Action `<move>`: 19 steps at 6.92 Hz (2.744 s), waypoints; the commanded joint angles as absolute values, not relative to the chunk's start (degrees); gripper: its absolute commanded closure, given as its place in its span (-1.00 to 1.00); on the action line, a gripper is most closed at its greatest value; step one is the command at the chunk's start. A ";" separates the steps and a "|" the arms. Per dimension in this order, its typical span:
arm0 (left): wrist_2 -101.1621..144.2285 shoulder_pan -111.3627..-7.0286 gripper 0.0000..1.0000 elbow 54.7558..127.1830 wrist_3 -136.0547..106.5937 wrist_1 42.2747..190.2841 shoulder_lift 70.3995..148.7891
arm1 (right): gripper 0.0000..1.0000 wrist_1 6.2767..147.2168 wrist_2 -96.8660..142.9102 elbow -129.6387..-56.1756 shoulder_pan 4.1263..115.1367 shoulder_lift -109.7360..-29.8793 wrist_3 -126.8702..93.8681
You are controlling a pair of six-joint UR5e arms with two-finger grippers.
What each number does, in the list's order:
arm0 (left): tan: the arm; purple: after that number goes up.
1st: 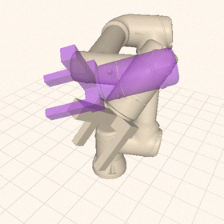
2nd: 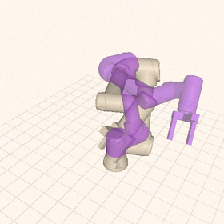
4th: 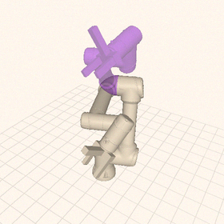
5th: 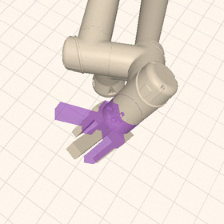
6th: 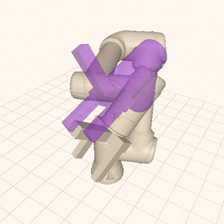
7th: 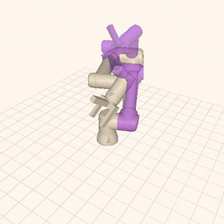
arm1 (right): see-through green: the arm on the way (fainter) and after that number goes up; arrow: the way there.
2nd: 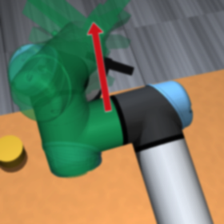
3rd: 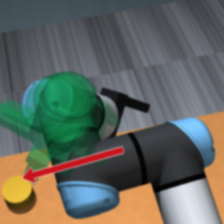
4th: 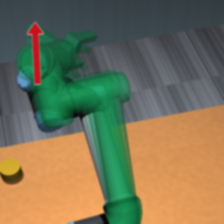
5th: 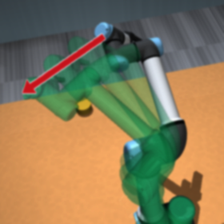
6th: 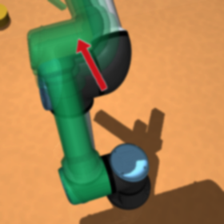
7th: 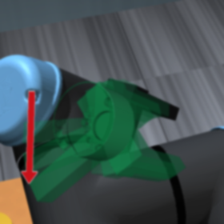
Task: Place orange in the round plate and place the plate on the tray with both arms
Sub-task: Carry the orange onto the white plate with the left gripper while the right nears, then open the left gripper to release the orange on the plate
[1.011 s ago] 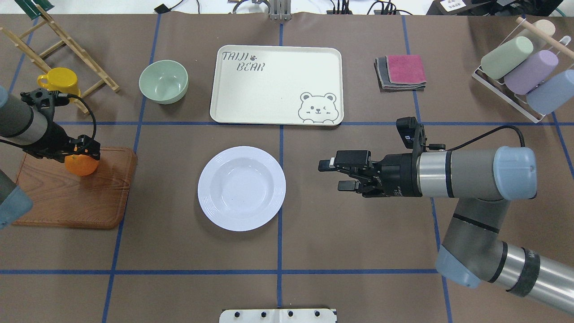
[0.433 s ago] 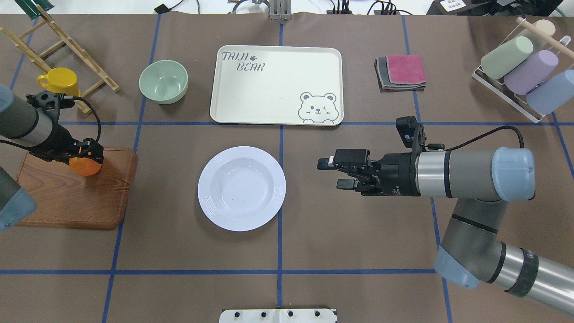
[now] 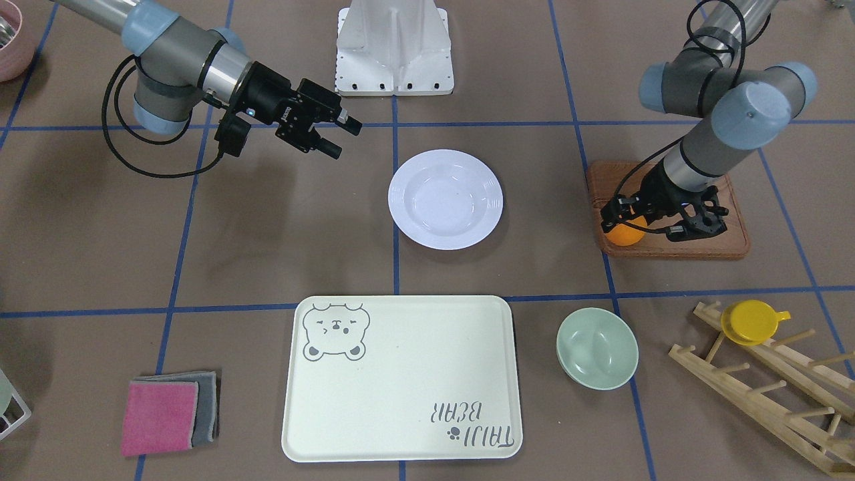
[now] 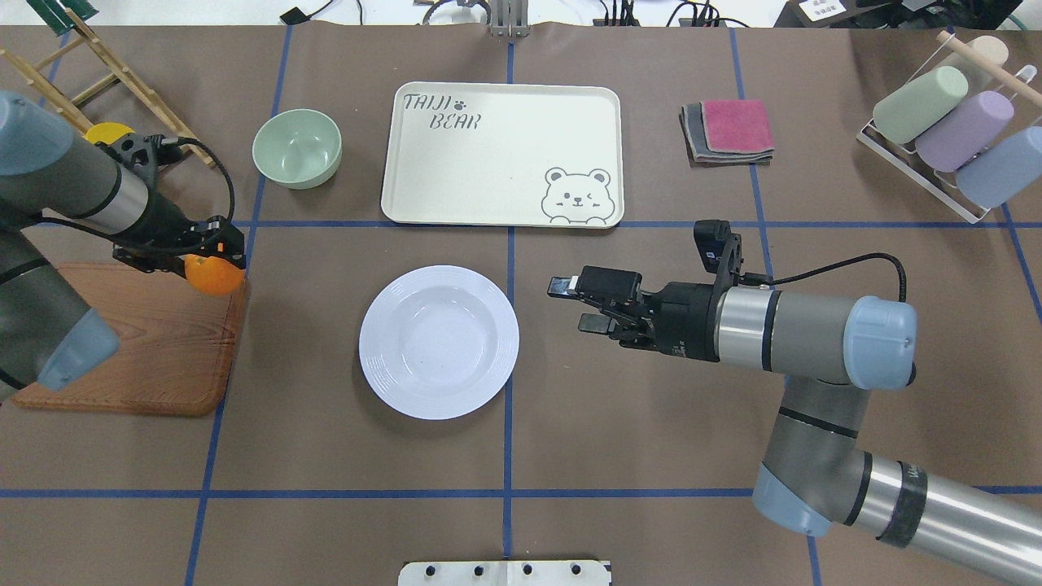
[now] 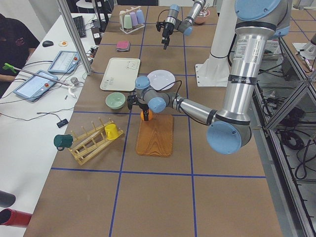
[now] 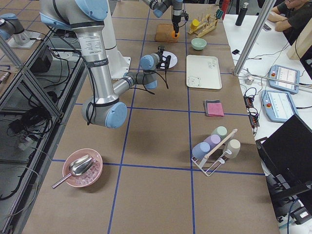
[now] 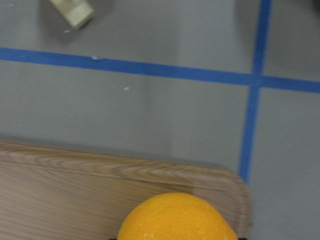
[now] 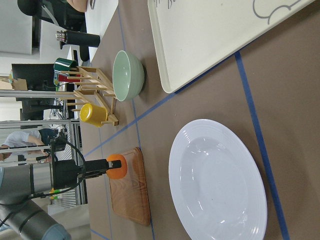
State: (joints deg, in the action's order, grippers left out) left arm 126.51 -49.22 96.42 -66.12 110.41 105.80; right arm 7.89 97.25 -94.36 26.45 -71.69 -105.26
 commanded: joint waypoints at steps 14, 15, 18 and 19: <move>112.41 -32.51 -0.98 103.42 -80.60 104.77 115.86 | -0.99 9.84 86.67 -82.88 17.40 -64.86 -100.28; 114.85 -34.61 -0.98 104.23 -78.77 104.59 114.62 | -0.99 9.76 86.66 -81.75 17.23 -64.95 -100.11; 117.33 -37.70 -0.98 106.26 -74.53 103.18 112.06 | -0.99 9.67 86.31 -79.47 17.05 -62.15 -99.84; 117.33 -37.71 -0.98 106.35 -74.53 103.10 111.97 | -0.99 9.67 85.70 -78.41 17.05 -61.36 -99.84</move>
State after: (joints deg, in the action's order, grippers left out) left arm 117.10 -37.46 106.09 -74.87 103.22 112.35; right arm 9.69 86.25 -79.75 17.08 -62.58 -99.86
